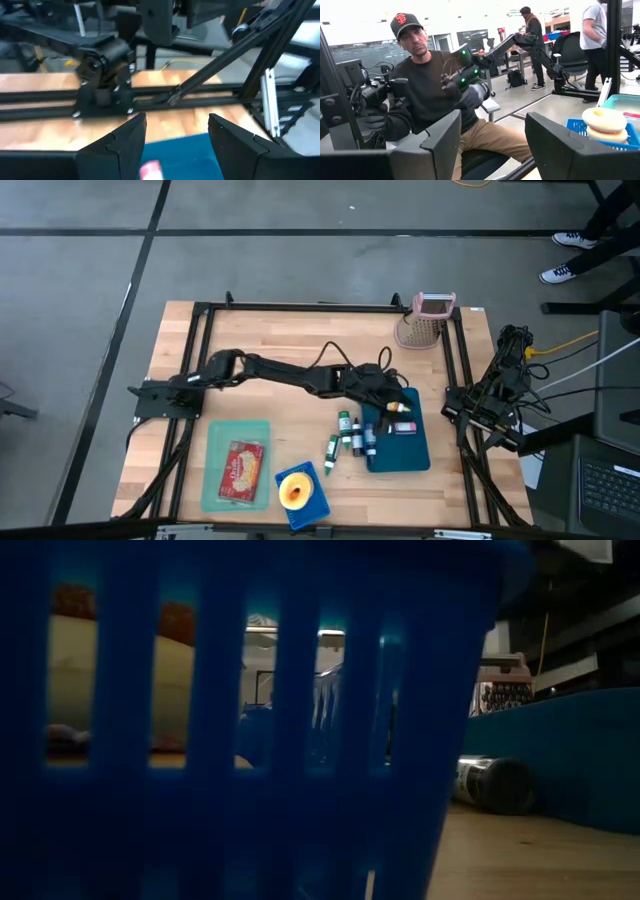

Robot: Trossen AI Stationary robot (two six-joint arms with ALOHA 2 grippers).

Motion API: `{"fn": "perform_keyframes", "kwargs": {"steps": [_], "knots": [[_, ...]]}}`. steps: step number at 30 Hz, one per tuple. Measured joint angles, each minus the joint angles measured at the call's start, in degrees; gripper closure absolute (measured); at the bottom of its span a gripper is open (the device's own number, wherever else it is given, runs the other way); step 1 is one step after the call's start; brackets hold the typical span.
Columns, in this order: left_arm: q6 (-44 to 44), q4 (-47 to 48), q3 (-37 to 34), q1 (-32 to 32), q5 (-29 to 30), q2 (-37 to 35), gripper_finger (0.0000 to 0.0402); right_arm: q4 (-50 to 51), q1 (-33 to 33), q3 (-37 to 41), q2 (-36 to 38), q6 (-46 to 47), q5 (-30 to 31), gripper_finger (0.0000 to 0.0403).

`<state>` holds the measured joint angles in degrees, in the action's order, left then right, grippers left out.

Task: Pick & Place Food Item
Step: Put the left green food coloring bottle into the dark blue bin

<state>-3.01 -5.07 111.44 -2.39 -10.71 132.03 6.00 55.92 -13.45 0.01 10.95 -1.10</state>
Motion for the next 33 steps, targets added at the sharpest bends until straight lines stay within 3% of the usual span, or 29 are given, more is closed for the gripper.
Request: {"fn": "perform_keyframes", "kwargs": {"steps": [8,11,15,23,26,30,33], "knots": [[3.8,35.3,0.0,-5.1,21.4,-10.6,0.0192,0.5,0.0,0.0,0.0,2.0,0.0,0.0186],[2.0,45.7,0.0,-7.1,24.2,-12.0,0.0192,0.5,0.0,0.0,0.0,1.9,0.1,0.0186],[-7.6,55.8,-0.3,-9.2,23.4,-12.0,0.0192,0.4,0.0,0.0,0.0,1.7,0.2,0.0186],[-31.1,58.7,-3.9,-12.6,18.8,-11.6,0.0192,0.2,0.0,0.0,0.0,0.6,0.7,0.0186],[-37.0,58.7,-6.6,-13.6,20.3,-11.5,0.0192,0.2,0.0,0.0,0.0,0.6,0.7,0.0186],[-43.9,56.0,-11.5,-14.8,21.4,-11.2,0.0191,0.2,0.0,0.0,0.0,0.6,0.7,0.0186],[-47.2,48.7,-15.8,-15.4,21.1,-11.2,0.0191,0.2,0.0,0.0,0.0,0.6,0.7,0.0186]]}}
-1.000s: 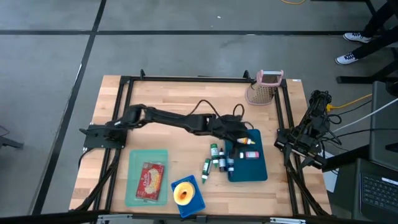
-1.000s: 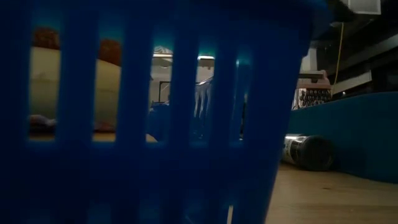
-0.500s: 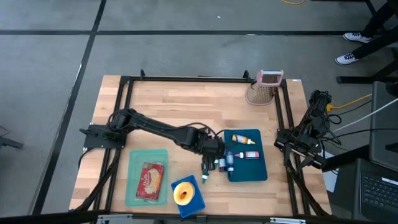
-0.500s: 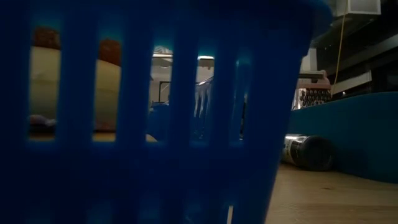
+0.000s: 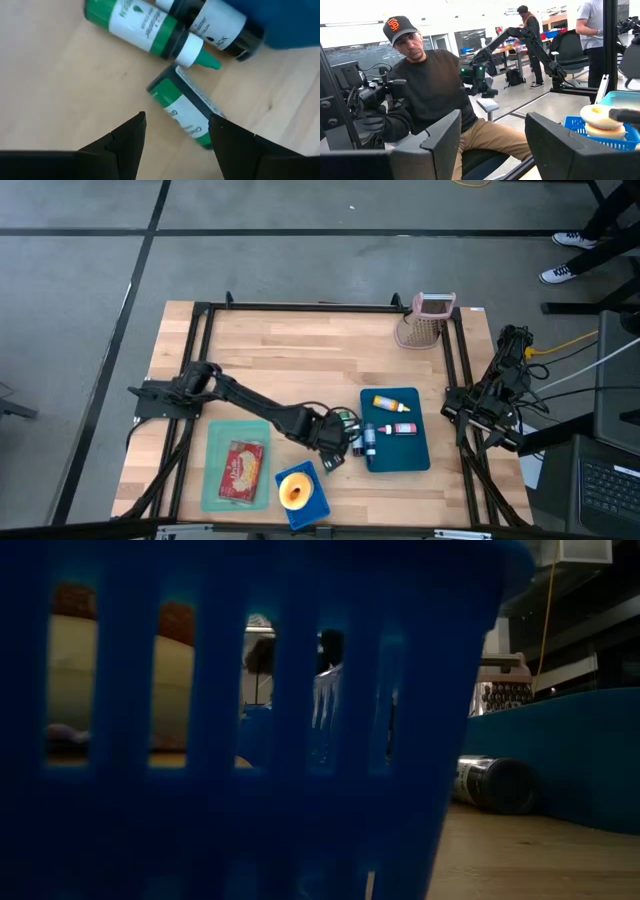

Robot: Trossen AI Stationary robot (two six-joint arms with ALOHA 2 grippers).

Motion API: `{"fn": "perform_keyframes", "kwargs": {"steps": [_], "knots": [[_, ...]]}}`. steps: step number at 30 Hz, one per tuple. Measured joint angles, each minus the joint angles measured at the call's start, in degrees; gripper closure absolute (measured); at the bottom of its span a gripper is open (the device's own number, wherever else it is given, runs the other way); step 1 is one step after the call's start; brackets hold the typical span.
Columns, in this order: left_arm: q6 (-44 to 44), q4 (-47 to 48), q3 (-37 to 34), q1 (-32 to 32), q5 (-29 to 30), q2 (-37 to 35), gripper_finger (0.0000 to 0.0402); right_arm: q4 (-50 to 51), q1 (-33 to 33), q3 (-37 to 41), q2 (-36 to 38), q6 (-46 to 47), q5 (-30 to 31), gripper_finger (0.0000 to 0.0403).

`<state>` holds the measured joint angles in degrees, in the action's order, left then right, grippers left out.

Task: Pick & Place Food Item
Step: Put the left green food coloring bottle into the dark blue bin

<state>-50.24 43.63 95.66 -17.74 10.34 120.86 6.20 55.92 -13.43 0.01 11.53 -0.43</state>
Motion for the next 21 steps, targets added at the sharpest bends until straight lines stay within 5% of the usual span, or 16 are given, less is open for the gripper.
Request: {"fn": "perform_keyframes", "kwargs": {"steps": [6,21], "knots": [[-1.5,-7.6,-2.5,-0.2,-0.9,0.1,0.0191,0.0,0.0,0.0,0.0,0.0,0.0,0.0186],[-8.4,-8.0,-2.4,1.3,-3.0,5.3,0.0191,-0.2,0.0,0.0,0.0,-1.5,-0.5,0.0186]]}}
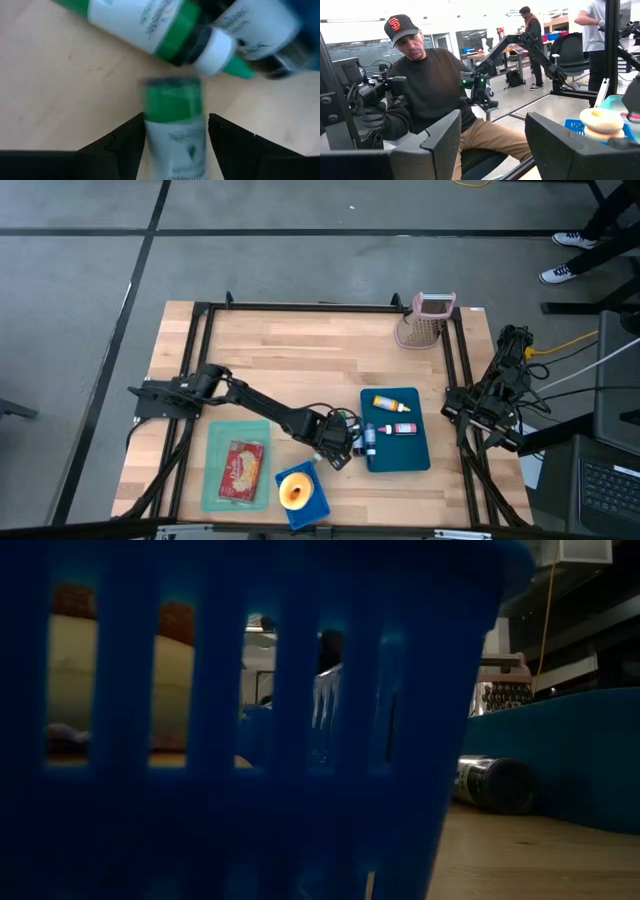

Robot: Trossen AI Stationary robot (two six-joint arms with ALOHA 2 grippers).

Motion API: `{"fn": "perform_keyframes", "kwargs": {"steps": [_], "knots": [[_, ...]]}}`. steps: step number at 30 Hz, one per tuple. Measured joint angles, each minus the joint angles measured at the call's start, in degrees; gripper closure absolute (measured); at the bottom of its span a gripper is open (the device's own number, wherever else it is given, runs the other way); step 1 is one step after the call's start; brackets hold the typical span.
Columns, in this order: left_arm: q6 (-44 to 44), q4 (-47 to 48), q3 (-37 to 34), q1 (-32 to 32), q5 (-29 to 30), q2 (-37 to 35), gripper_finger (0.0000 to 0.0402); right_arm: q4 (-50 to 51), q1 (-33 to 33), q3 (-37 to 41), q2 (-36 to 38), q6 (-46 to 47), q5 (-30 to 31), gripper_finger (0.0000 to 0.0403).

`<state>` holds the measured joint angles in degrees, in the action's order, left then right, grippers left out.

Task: Pick & Place Food Item
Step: Put the left green food coloring bottle into the dark blue bin

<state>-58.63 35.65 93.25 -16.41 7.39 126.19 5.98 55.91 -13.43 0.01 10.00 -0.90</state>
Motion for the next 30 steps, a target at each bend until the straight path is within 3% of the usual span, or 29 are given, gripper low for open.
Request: {"fn": "perform_keyframes", "kwargs": {"steps": [8,16,19,24,30], "knots": [[3.8,0.4,0.1,0.7,-1.7,1.7,0.0201,-0.2,0.0,0.0,0.0,1.4,0.0,0.0186],[10.2,0.1,1.8,0.8,-0.7,1.8,0.0295,-0.2,0.0,0.0,0.0,1.5,0.0,0.0186],[13.0,0.8,3.8,0.8,-0.4,2.1,0.031,-0.2,0.0,0.0,0.0,1.5,0.0,0.0185],[18.4,2.3,11.1,0.8,0.0,2.5,0.0302,-0.2,0.0,0.0,0.0,1.5,0.0,0.0186],[25.5,11.8,24.7,0.8,4.1,2.2,0.0305,-0.2,0.0,0.0,0.0,1.5,0.0,0.0186]]}}
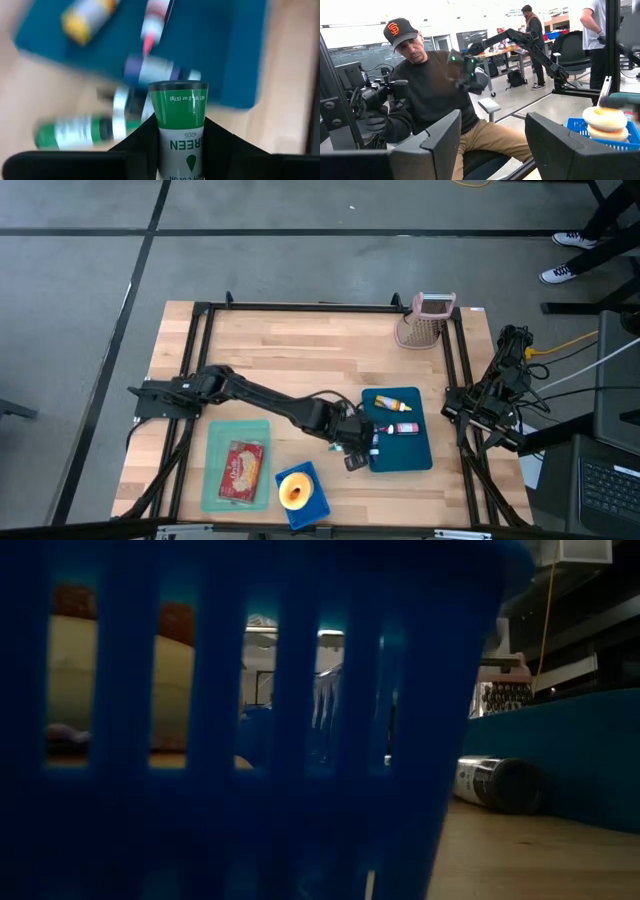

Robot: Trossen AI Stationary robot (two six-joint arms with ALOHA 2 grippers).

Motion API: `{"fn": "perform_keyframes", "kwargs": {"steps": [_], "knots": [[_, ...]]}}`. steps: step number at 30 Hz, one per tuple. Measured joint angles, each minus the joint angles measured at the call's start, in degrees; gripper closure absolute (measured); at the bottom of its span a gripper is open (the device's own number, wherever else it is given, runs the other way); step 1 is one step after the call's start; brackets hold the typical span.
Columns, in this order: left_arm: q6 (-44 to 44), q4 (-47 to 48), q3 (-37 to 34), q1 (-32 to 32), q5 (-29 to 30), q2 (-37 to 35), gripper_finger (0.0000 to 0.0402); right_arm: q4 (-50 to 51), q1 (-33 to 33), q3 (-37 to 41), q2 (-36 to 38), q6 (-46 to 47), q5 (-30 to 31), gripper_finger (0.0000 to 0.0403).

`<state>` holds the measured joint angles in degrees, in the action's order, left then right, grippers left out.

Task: Pick & Place Food Item
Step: Put the left green food coloring bottle into the dark blue bin, then put the green food coloring bottle into the dark blue bin

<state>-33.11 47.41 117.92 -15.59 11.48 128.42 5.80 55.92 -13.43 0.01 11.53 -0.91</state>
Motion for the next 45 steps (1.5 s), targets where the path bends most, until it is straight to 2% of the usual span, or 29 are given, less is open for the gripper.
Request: {"fn": "perform_keyframes", "kwargs": {"steps": [3,6,11,18,22,26,33,38,42,45], "knots": [[4.6,0.1,5.5,0.5,1.3,-0.1,0.0307,0.0,0.0,0.0,0.0,0.0,0.0,0.0186],[10.1,-5.0,6.9,2.2,0.4,-0.1,0.0307,0.0,0.0,0.0,0.0,0.0,0.0,0.0186],[16.4,-18.6,7.0,5.6,-5.0,0.8,0.0307,0.0,0.0,0.0,0.0,-0.4,0.0,0.0186],[21.1,-30.6,6.9,10.0,-14.7,6.4,0.0308,0.1,0.0,0.0,0.0,-0.3,0.0,0.0186],[21.2,-31.7,6.9,11.7,-16.8,10.0,0.0304,0.2,0.0,0.0,0.0,-0.3,0.0,0.0186],[21.8,-32.0,6.9,12.9,-16.9,12.6,0.0281,0.2,0.0,0.0,0.0,-0.1,0.0,0.0186],[24.6,-32.8,6.9,12.6,-17.0,12.3,0.0213,0.2,0.0,0.0,0.0,0.0,0.0,0.0186],[26.5,-34.3,7.1,11.5,-16.8,9.3,0.0176,0.2,0.0,0.0,0.0,0.1,-0.2,0.0186],[30.1,-29.0,7.0,10.3,-16.5,5.9,0.0168,0.2,0.0,0.0,0.0,0.9,-0.2,0.0186],[34.9,-20.6,7.0,8.9,-12.9,2.6,0.0171,0.3,0.0,0.0,0.0,1.5,-0.2,0.0185]]}}
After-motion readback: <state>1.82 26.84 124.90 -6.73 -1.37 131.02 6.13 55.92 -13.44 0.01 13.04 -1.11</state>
